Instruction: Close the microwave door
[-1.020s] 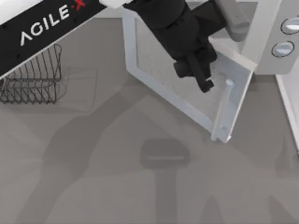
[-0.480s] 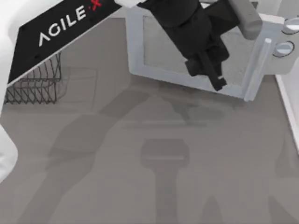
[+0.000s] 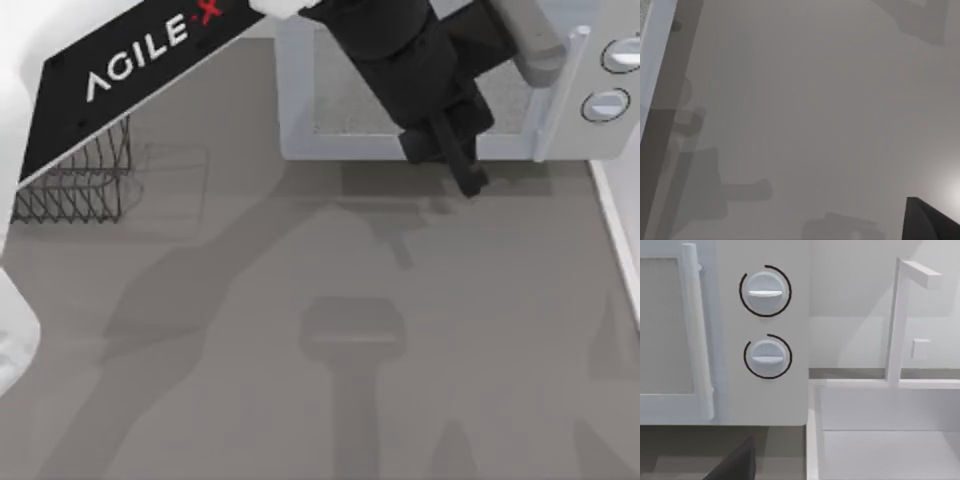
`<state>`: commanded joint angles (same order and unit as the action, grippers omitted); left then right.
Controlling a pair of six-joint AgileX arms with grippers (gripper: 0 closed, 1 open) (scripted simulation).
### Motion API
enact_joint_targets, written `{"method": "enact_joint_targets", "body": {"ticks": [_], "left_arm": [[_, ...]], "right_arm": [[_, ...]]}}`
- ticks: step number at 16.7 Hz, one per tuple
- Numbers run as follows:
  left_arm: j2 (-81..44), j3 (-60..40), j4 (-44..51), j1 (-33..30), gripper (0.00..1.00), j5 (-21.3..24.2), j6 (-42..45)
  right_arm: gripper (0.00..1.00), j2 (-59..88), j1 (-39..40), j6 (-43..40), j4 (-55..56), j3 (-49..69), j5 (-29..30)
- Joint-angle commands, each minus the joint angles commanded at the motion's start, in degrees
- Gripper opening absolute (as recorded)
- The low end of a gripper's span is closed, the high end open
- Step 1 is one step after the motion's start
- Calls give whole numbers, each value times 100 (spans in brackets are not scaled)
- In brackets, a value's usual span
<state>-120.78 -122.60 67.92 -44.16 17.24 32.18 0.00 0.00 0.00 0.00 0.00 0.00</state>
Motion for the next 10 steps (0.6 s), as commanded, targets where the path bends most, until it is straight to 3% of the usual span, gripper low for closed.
{"method": "enact_joint_targets", "body": {"ticks": [10], "left_arm": [[-400, -690, 125, -124, 0, 17, -92]], "right_arm": [[100, 0, 0, 0, 0, 0, 0]]}}
